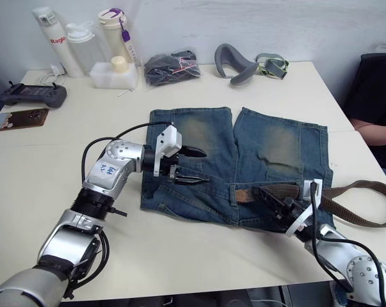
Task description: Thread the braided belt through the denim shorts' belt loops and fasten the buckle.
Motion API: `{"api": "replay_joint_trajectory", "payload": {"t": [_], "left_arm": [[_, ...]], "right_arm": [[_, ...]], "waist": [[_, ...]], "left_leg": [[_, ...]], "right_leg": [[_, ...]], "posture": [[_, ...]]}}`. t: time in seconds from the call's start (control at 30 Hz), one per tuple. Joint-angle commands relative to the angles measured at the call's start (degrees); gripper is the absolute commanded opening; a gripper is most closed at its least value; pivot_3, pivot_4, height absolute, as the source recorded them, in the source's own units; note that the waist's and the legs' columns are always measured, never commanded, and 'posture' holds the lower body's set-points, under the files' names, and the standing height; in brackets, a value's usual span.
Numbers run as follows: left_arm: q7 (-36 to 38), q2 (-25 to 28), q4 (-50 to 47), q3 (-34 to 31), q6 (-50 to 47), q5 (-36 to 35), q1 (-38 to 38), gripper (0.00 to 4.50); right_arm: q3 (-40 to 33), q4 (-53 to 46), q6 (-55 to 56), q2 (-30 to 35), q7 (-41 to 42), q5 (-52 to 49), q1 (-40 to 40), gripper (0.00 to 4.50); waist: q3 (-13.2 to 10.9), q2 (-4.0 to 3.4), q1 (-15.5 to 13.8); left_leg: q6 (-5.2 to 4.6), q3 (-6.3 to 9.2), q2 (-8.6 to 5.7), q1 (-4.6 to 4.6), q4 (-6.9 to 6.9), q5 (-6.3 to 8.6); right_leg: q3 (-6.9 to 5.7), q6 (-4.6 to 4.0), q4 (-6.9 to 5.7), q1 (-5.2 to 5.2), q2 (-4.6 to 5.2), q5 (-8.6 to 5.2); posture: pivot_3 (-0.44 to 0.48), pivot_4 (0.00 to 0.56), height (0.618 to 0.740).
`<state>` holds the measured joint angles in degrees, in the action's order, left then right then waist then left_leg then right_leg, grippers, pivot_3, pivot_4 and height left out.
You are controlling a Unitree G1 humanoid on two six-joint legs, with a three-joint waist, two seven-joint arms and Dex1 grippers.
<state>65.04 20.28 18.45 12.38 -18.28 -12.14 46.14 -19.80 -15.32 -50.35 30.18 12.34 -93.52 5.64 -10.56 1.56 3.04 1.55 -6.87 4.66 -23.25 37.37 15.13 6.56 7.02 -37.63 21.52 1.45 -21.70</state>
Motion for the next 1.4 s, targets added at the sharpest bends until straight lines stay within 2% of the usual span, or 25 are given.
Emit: {"api": "replay_joint_trajectory", "payload": {"t": [0.03,0.13,0.33,0.5,0.67,0.7,0.77,0.87,0.9,1.03,1.27,1.3,1.37,1.4], "left_arm": [[0.0,0.3,-2.3,-0.2,0.1,-0.2,-0.4,4.50],[-0.1,0.2,-2.8,0.0,-0.1,-0.2,-0.5,4.50],[-0.2,0.1,-2.5,-0.1,0.1,-0.2,-0.4,4.50],[-0.2,-0.2,-2.2,0.0,0.5,-0.1,-0.2,4.50],[-0.2,-0.7,-2.0,0.1,0.8,-0.1,-0.2,4.50],[-0.1,-0.7,-2.0,0.2,0.9,-0.1,-0.2,4.50],[0.0,-0.9,-1.8,0.2,1.1,0.0,-0.1,4.50],[0.0,-1.0,-1.5,0.2,1.2,0.0,0.0,4.50],[0.1,-1.1,-1.3,0.3,1.3,0.0,0.1,4.50],[0.2,-1.3,-0.7,0.3,1.6,0.1,0.3,4.50],[0.4,-1.5,0.0,0.4,2.1,0.4,0.7,4.50],[0.4,-1.4,0.1,0.4,2.2,0.5,0.8,4.50],[0.5,-1.3,0.1,0.4,2.2,0.5,0.8,4.50],[0.6,-1.3,0.1,0.4,2.2,0.6,0.8,4.50]], "right_arm": [[1.3,-1.4,0.5,-2.4,0.9,-1.3,-1.5,0.13],[3.5,-0.4,1.9,-6.3,-0.7,-0.1,-4.8,0.13],[11.2,2.0,2.2,-10.9,-3.0,12.1,-8.7,0.13],[11.2,3.2,2.6,-13.3,-5.8,15.6,-8.5,0.13],[7.9,1.1,1.6,-12.0,-8.9,14.5,-5.2,0.13],[7.0,-0.4,1.3,-11.6,-9.1,12.8,-4.2,0.92],[5.2,-3.1,1.3,-10.8,-9.8,10.2,-2.6,1.63],[2.8,-5.1,2.5,-10.0,-11.6,8.1,-1.3,3.09],[0.7,-5.9,3.4,-9.5,-12.3,5.8,-0.4,3.43],[-4.0,-7.9,5.9,-9.2,-13.9,0.2,1.9,3.43],[-5.7,-9.4,10.1,-11.4,-15.2,-4.7,3.8,3.43],[-5.4,-9.4,10.5,-11.5,-15.5,-4.8,3.8,3.04],[-4.0,-9.5,10.5,-11.5,-15.4,-3.9,3.7,2.62],[-3.2,-9.4,10.4,-11.4,-15.3,-3.2,3.5,2.21]], "waist": [[0.0,0.00,0.1],[0.0,0.00,0.2],[0.0,0.00,0.2],[0.1,0.15,0.4],[0.1,0.23,0.2],[0.1,0.23,0.0],[0.1,0.23,-0.4],[0.1,0.24,-0.5],[0.1,0.24,-0.5],[0.1,0.24,-0.6],[0.1,0.21,-0.5],[0.1,0.21,-0.4],[0.1,0.21,-0.4],[0.1,0.21,-0.4]], "left_leg": [[0.00,0.00,0.00,0.00,0.00,0.00],[0.01,-0.02,0.00,0.01,0.02,0.00],[0.04,-0.01,0.02,0.02,-0.01,-0.02],[0.05,-0.03,0.04,0.06,0.04,-0.03],[0.06,0.00,0.03,0.11,0.02,-0.04],[0.06,0.00,0.03,0.10,0.01,-0.03],[0.04,0.05,0.03,0.07,-0.01,-0.03],[0.00,0.02,0.03,0.03,0.01,0.00],[-0.01,0.01,0.03,0.03,0.01,0.00],[-0.01,0.00,-0.02,0.04,0.03,0.00],[0.00,0.00,-0.02,0.03,-0.05,0.00],[0.00,0.00,-0.02,0.03,-0.06,0.00],[0.00,0.00,-0.01,0.03,-0.05,0.00],[0.00,0.00,-0.01,0.03,-0.05,0.00]], "right_leg": [[0.00,0.00,0.00,0.00,0.00,0.00],[0.01,0.00,-0.02,0.00,-0.02,0.00],[0.00,-0.02,-0.06,0.06,-0.03,-0.01],[0.00,-0.02,-0.11,0.02,-0.05,-0.01],[-0.02,-0.02,-0.13,-0.03,-0.04,0.00],[-0.02,-0.02,-0.12,-0.03,-0.03,0.00],[-0.05,-0.02,-0.09,-0.03,0.02,-0.01],[-0.03,-0.02,-0.03,-0.04,0.07,0.00],[-0.03,-0.02,-0.03,-0.04,0.09,0.00],[-0.03,0.00,-0.04,-0.04,0.07,0.00],[-0.01,-0.01,0.00,-0.01,0.01,0.00],[-0.01,-0.01,0.00,-0.01,0.01,0.00],[-0.01,-0.01,0.00,-0.01,0.02,0.00],[-0.01,-0.01,0.00,-0.01,0.03,0.00]], "posture": [[0.000,0.150,0.740],[0.000,0.150,0.740],[0.000,0.150,0.740],[0.000,0.150,0.740],[0.000,0.150,0.740],[0.000,0.150,0.740],[0.000,0.150,0.740],[0.000,0.150,0.740],[0.000,0.150,0.740],[0.000,0.150,0.740],[0.000,0.150,0.740],[0.000,0.150,0.740],[0.000,0.150,0.740],[0.000,0.150,0.740]]}}
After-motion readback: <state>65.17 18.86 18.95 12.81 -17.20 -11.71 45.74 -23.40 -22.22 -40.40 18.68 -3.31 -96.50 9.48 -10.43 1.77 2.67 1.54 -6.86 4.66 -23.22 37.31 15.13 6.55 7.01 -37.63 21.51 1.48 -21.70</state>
